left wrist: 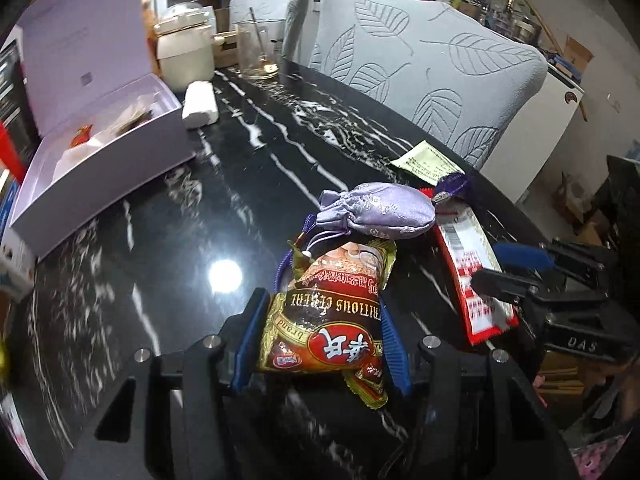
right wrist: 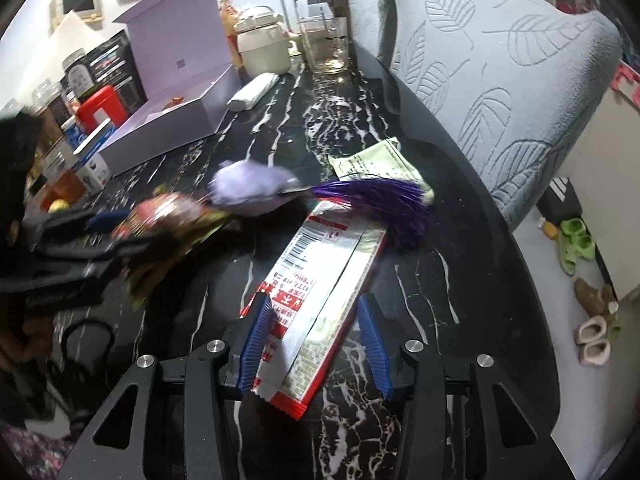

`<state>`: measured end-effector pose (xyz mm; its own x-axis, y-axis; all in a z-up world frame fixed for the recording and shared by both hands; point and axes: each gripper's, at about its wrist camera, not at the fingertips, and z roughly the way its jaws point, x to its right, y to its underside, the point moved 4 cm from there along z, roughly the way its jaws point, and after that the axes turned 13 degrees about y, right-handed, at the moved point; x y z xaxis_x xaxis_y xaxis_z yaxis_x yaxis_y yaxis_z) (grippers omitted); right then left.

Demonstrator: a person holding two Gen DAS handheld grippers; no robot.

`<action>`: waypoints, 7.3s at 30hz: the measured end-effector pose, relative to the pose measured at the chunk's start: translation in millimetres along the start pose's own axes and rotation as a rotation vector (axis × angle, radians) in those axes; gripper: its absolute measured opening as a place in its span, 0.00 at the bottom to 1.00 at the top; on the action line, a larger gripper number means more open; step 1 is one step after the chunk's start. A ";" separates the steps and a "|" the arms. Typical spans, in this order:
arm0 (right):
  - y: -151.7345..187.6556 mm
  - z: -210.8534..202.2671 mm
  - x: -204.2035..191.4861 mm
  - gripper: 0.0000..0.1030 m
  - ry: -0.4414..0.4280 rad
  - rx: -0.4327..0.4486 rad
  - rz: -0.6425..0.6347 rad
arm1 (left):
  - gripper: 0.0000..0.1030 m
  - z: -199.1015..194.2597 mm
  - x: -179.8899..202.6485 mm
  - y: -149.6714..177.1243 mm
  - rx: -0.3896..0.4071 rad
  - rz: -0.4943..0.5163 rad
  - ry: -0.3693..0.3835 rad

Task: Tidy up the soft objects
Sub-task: 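Lift the cereal bag with the left tool while the right tool holds the red-and-white packet, then carry the cereal bag and red-and-white packet toward the lavender box with both tools, then lower both packets into the lavender box and open both tools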

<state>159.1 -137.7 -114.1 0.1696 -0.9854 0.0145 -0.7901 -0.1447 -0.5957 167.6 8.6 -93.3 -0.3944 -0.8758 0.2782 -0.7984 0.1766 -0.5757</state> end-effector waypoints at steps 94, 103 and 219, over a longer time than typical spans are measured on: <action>12.3 -3.6 -24.8 0.49 0.203 0.031 -0.029 | 0.52 -59.5 -23.6 23.4 0.219 -0.139 -0.012; 9.2 -6.9 -13.9 0.40 0.147 0.024 0.045 | 0.52 -63.8 -28.8 26.6 0.226 -0.153 -0.010; -314.3 97.8 -237.0 0.41 -0.198 0.282 -0.300 | 0.52 -60.4 -287.5 -174.0 0.294 -0.275 -0.352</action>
<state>424.8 150.1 -8.8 0.4976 -0.8634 0.0828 -0.5018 -0.3644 -0.7845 392.5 256.8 -26.6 0.0278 -0.9787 0.2034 -0.6699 -0.1693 -0.7229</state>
